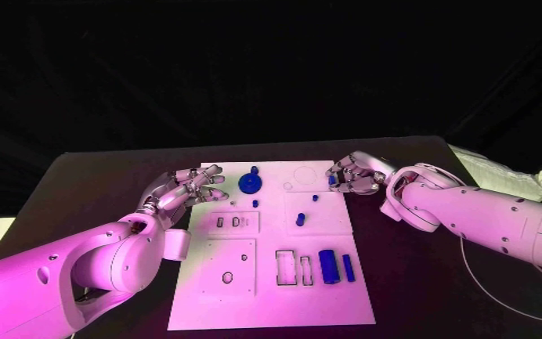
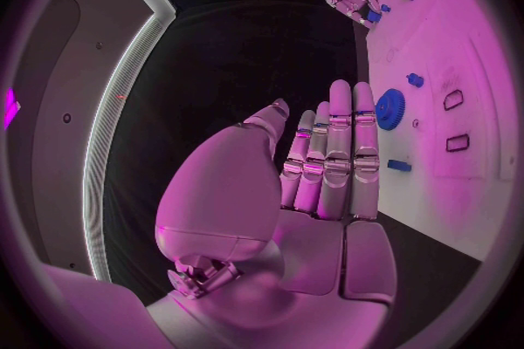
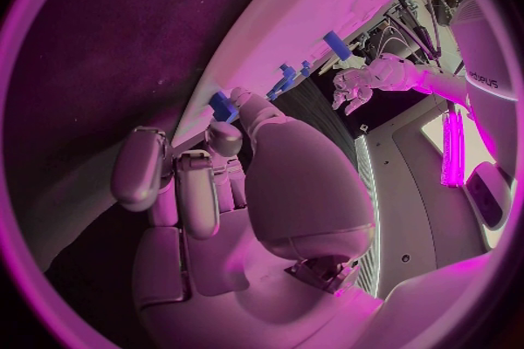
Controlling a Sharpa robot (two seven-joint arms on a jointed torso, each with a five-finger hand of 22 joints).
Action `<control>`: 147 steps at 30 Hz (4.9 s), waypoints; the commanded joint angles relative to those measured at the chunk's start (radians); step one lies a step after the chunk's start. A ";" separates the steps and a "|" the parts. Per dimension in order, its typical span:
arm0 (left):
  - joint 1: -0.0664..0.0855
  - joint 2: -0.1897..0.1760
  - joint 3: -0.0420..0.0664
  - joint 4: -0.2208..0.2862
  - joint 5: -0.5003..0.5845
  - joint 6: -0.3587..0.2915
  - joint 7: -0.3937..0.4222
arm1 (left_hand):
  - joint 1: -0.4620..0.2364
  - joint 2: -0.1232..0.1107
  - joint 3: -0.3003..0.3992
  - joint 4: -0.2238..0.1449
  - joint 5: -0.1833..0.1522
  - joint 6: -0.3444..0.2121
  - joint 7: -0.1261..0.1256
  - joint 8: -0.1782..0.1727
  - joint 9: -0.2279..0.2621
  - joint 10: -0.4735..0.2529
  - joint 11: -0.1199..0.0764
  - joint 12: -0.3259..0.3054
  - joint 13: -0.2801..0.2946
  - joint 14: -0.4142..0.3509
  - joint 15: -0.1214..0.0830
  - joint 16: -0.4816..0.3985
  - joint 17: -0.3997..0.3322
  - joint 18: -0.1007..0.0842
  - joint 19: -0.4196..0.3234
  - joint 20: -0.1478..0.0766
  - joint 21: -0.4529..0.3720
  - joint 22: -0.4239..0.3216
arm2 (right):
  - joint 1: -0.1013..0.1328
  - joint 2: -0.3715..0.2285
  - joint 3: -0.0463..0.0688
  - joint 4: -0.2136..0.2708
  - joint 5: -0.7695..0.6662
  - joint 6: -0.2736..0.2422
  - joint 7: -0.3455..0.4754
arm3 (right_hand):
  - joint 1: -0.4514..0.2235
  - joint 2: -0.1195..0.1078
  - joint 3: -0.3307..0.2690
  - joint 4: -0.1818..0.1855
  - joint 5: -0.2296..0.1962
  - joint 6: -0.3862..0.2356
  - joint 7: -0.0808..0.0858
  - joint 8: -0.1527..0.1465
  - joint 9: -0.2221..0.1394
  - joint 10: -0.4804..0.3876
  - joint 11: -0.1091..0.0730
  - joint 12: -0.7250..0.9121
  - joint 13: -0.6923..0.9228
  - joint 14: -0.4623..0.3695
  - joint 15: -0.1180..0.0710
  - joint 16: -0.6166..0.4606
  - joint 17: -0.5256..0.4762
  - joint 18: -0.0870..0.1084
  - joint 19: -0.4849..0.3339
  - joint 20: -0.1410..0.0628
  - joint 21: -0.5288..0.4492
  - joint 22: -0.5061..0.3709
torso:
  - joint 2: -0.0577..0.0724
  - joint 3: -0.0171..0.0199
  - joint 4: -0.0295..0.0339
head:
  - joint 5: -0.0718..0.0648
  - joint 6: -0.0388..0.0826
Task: Assemble the parts on the task board
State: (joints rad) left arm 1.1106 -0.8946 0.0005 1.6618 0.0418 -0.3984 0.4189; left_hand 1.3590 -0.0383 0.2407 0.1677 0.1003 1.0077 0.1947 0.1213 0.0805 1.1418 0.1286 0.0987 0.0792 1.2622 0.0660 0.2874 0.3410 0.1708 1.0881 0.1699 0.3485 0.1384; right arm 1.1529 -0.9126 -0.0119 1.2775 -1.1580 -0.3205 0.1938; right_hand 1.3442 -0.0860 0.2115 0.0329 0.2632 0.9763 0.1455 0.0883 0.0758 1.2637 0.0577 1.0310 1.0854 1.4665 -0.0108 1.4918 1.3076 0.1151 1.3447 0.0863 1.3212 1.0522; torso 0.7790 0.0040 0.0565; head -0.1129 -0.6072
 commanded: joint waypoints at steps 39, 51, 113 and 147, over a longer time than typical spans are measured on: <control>0.000 -0.003 0.000 0.002 0.001 0.026 0.002 | 0.002 0.009 0.001 -0.009 0.003 -0.004 0.003 -0.005 0.001 -0.002 0.002 -0.006 -0.001 -0.009 -0.002 0.004 0.007 0.011 0.002 0.000 0.006 0.002 | -0.004 0.008 0.000 -0.014 0.014 0.000 -0.016 | 0.000 0.055 0.051 -0.008 -0.098 0.101 -0.027 0.043 0.014 0.029 -0.025 0.034 0.029 0.076 -0.027 0.003 0.124 -0.016 0.006 -0.017 0.008 0.006 | 0.000 -0.0008 0.0009 | -0.005 -0.006; 0.000 -0.004 0.000 0.002 0.001 0.025 0.001 | 0.002 0.009 0.001 -0.009 0.003 -0.004 0.003 -0.005 0.001 -0.002 0.002 -0.006 -0.001 -0.009 -0.002 0.004 0.007 0.011 0.002 0.000 0.006 0.002 | 0.000 0.009 0.001 0.024 0.063 -0.056 -0.031 | -0.006 0.084 0.079 -0.018 -0.144 0.150 -0.052 0.073 0.033 0.061 -0.045 0.068 0.061 0.078 -0.045 0.006 0.130 -0.018 0.011 -0.034 0.011 0.013 | -0.001 -0.0011 0.0007 | -0.004 -0.003; -0.003 0.018 -0.002 -0.027 0.004 0.021 0.009 | 0.002 0.009 0.010 -0.019 0.003 -0.009 0.007 -0.010 0.002 -0.010 0.007 -0.014 -0.003 -0.035 0.004 -0.006 0.021 0.009 -0.014 0.005 -0.001 -0.002 | -0.040 0.317 -0.026 0.225 -0.431 0.073 -0.500 | -0.084 0.063 0.062 0.009 -0.100 0.136 -0.051 0.066 0.039 0.056 -0.046 0.041 0.047 0.075 -0.048 -0.005 0.113 -0.016 0.009 -0.039 0.003 -0.001 | -0.028 -0.0235 0.0170 | 0.084 -0.068; -0.003 0.018 -0.002 -0.027 0.004 0.034 0.002 | 0.001 0.009 0.010 -0.018 0.003 -0.009 0.007 -0.010 0.002 -0.009 0.007 -0.014 -0.003 -0.035 0.004 -0.006 0.022 0.009 -0.015 0.005 -0.001 -0.002 | -0.044 0.315 -0.026 0.228 -0.479 0.096 -0.506 | -0.133 -0.028 0.003 0.015 -0.005 0.058 -0.020 0.017 0.023 -0.032 -0.019 -0.102 -0.064 0.066 -0.026 -0.029 0.082 -0.011 -0.007 -0.020 -0.020 -0.035 | -0.028 -0.0245 0.0170 | 0.083 -0.076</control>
State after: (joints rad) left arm 1.1069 -0.8778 -0.0017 1.6327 0.0442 -0.3878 0.4155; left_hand 1.3590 -0.0383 0.2487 0.1540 0.1003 1.0024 0.2000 0.1155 0.0812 1.1364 0.1339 0.0888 0.0773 1.2335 0.0696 0.2874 0.3616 0.1708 1.0808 0.1771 0.3485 0.1373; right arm 1.1178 -0.5968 -0.0313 1.5135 -1.6288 -0.2698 -0.2853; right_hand 1.2098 -0.1045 0.2193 0.0471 0.2537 1.0394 0.1250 0.1097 0.0990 1.2390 0.0406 0.9354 1.0228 1.4648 -0.0445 1.4686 1.3074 0.1152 1.3408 0.0612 1.3049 1.0179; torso 0.7516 -0.0201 0.0734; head -0.0299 -0.6829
